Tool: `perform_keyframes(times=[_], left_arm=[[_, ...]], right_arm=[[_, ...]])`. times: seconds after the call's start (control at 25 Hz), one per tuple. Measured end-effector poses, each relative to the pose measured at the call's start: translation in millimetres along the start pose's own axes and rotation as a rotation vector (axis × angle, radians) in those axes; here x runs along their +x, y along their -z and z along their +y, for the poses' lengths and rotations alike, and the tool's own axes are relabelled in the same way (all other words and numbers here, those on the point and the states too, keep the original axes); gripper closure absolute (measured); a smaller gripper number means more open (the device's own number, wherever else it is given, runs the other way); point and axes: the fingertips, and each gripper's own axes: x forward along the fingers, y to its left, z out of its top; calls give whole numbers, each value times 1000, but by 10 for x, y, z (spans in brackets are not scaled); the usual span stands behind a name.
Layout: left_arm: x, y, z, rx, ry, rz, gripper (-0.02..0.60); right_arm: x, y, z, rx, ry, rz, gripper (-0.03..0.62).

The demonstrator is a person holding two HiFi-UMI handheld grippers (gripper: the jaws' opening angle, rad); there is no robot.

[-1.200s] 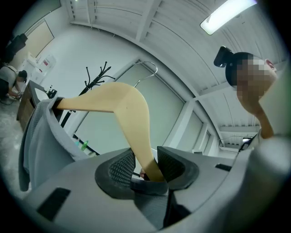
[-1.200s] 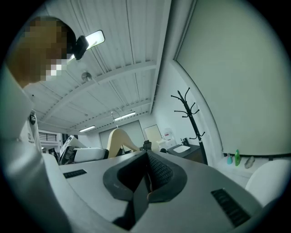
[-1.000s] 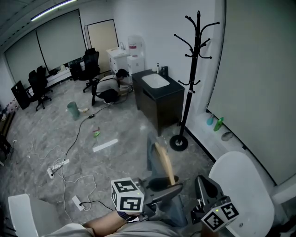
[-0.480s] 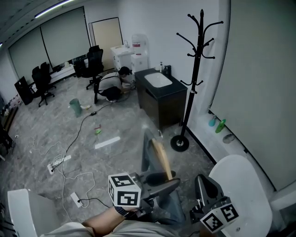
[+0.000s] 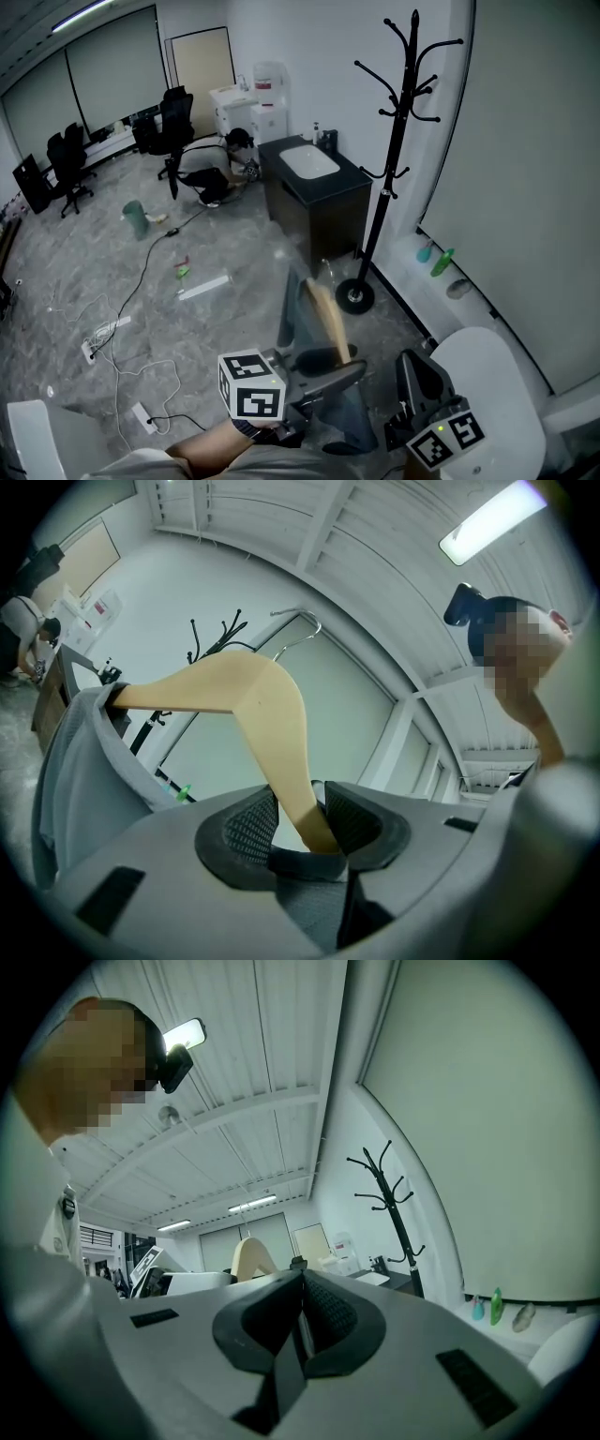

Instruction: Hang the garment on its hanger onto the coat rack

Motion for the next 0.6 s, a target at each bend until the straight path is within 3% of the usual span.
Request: perform_keyframes(times=[0.32, 0.6], left_arm=[[212, -612, 753, 11, 66, 26, 425], [433, -1002, 1316, 52, 85, 57, 425]], right_arm=[[962, -171, -373, -14, 57, -24, 579], [1480, -232, -727, -5, 109, -40, 579]])
